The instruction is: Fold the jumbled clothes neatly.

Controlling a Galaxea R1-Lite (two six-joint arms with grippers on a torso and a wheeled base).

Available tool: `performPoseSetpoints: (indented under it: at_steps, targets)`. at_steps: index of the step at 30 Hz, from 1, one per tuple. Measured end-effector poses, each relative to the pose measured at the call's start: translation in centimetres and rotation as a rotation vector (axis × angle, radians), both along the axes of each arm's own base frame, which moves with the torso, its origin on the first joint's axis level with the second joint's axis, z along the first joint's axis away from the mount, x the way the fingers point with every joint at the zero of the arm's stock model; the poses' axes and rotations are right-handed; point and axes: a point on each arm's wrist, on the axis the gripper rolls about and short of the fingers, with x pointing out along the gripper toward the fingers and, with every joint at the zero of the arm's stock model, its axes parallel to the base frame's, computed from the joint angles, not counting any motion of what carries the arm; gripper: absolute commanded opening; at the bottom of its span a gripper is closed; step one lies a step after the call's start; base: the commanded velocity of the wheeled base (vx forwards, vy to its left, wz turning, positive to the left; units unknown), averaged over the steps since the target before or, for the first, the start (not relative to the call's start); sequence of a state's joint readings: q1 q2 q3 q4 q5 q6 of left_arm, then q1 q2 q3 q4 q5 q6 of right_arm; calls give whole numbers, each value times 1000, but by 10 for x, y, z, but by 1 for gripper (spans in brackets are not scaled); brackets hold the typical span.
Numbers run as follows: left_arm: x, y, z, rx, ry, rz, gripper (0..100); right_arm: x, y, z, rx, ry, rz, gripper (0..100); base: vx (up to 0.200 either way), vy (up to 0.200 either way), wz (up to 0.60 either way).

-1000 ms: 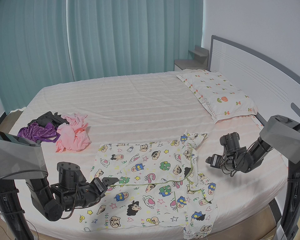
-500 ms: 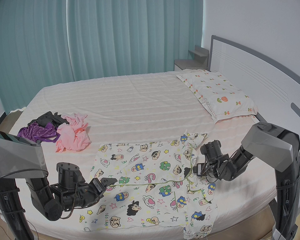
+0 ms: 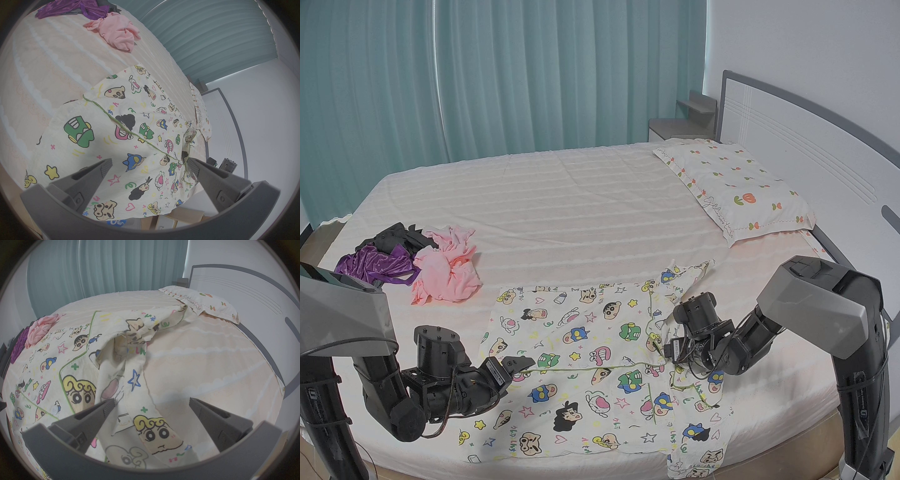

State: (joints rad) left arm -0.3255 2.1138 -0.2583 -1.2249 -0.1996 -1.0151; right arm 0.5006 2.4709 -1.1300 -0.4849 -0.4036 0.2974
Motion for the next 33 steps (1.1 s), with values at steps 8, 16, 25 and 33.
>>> performPoseSetpoints:
  at_steps: [8,16,25,33]
  targets:
    - [0,0,0,1,-2,0,100,-1,2,-2,5,4,-1,0,0,0,0]
    - [0,0,0,1,-2,0,100,-3,2,8,32,-13,-17,0,0,0,0]
    - [0,0,0,1,-1,0,100,-4,-8,19,22,-33,-59,0,0,0,0]
    - [0,0,0,1,-1,-1,100,4,-27,26,-6,-59,-128,0,0,0,0]
